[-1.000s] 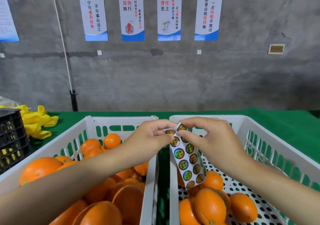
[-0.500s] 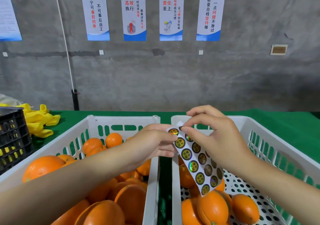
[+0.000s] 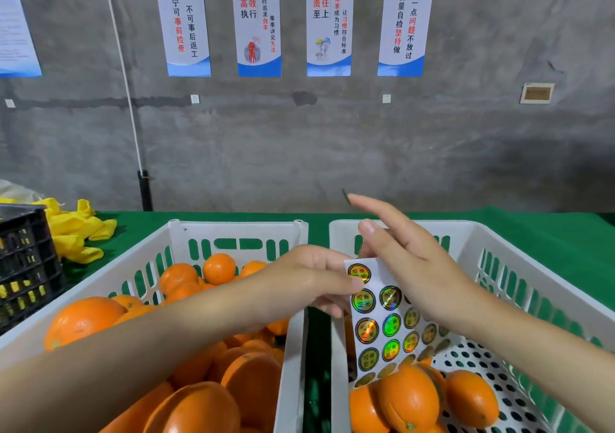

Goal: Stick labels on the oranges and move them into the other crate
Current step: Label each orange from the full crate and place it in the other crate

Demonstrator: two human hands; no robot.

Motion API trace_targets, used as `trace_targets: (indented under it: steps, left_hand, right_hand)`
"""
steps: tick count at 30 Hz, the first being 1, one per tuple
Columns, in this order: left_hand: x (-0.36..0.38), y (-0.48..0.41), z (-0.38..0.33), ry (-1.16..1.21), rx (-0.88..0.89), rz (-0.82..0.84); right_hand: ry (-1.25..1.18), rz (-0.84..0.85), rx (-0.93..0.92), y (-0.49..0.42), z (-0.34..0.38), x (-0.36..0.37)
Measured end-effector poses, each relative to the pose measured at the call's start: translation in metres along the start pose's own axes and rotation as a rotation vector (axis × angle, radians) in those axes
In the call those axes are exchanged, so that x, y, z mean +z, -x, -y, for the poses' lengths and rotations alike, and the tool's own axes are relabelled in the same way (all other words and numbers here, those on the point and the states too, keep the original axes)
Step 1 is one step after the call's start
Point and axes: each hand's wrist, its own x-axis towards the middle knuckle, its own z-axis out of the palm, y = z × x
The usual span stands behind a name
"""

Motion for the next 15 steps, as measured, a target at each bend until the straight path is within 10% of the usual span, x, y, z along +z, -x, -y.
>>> trace_targets:
  steps: [6, 11, 15]
  left_hand:
    - [-0.019, -0.003, -0.002, 0.027, 0.048, -0.105]
    - [-0.070, -0.005, 0.026, -1.164, 0.021, -0.257]
    - [-0.086, 0.000, 0.045, -1.038, -0.336, 0.019]
  right_hand:
    - [-0.044, -0.110, 0.113, -0.005, 0.006, 0.000]
    - [-0.174, -0.030, 0.424, -0.007, 0.004, -0.005]
    - [-0.292, 0.144, 0.566, -0.006, 0.007, -0.008]
